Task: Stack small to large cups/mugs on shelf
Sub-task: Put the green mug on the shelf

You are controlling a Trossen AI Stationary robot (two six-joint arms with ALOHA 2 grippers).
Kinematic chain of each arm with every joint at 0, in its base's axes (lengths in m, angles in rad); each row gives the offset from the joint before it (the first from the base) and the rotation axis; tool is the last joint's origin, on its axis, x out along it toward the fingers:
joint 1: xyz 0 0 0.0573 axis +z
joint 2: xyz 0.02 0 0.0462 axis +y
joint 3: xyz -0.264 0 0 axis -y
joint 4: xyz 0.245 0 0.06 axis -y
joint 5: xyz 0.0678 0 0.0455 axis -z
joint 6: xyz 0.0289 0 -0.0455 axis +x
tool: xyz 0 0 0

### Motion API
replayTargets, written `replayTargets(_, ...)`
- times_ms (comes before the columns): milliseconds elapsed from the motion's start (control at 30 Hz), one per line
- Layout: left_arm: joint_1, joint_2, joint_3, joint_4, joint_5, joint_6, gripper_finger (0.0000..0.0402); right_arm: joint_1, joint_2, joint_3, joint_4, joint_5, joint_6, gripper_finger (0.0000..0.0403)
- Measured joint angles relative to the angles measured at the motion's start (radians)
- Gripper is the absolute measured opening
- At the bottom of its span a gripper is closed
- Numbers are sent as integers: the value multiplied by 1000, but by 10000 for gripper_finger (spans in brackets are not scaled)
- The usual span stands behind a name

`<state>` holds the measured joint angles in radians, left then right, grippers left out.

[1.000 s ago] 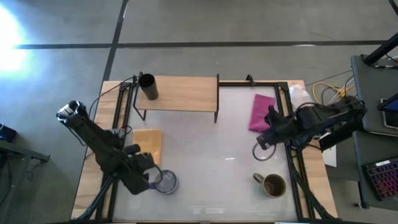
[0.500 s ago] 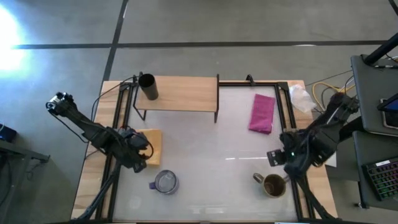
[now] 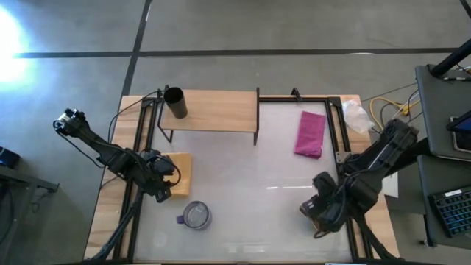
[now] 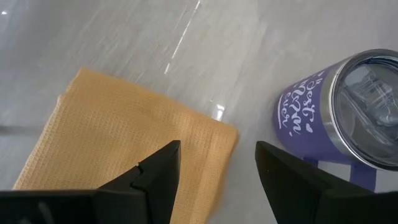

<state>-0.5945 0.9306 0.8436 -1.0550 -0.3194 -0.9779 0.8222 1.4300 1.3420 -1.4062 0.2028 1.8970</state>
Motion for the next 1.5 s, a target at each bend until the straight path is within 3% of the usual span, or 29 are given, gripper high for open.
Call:
replayTargets(267, 0, 3, 0, 0, 0, -7, 194, -47, 57, 7, 89, -57, -232, 144)
replayTargets(533, 0, 5, 0, 0, -2, -8, 194, -57, 113, -22, 118, -139, -341, 144)
replayTargets(933, 0, 8, -1, 0, -5, -12, 194, -146, 122, -95, 226, -156, -542, 144)
replayTargets(1500, 0, 11, -2, 0, 9, -49, 194, -157, 61, -265, 343, -263, -540, 144)
